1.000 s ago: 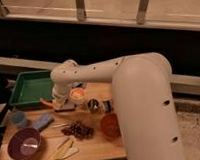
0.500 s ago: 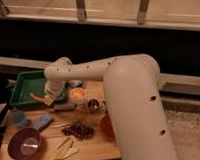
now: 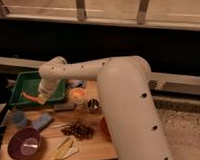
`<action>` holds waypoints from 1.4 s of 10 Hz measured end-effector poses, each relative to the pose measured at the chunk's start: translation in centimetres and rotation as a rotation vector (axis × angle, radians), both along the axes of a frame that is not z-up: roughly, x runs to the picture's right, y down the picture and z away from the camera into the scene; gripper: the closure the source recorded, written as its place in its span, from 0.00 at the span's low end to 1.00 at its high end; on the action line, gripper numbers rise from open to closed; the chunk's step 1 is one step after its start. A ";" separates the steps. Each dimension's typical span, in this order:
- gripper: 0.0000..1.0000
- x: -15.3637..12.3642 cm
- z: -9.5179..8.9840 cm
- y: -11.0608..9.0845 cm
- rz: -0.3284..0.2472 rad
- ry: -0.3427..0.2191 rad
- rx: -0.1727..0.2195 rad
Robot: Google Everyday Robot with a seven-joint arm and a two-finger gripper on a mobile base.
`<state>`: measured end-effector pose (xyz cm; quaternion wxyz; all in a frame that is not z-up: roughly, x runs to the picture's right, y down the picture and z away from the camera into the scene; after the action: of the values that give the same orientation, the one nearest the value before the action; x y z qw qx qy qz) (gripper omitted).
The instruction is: Place pepper in plastic cup
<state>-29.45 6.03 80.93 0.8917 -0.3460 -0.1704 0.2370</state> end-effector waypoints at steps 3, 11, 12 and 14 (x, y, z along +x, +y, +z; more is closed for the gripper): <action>1.00 0.0 0.0 0.0 0.001 0.000 -0.001; 1.00 -3.4 -1.2 0.1 -0.091 -0.134 0.038; 1.00 -4.1 -1.4 0.3 -0.112 -0.151 0.033; 1.00 -6.2 -2.2 1.3 -0.176 -0.204 0.011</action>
<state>-35.68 7.38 78.74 0.8889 -0.3769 -0.2307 0.1206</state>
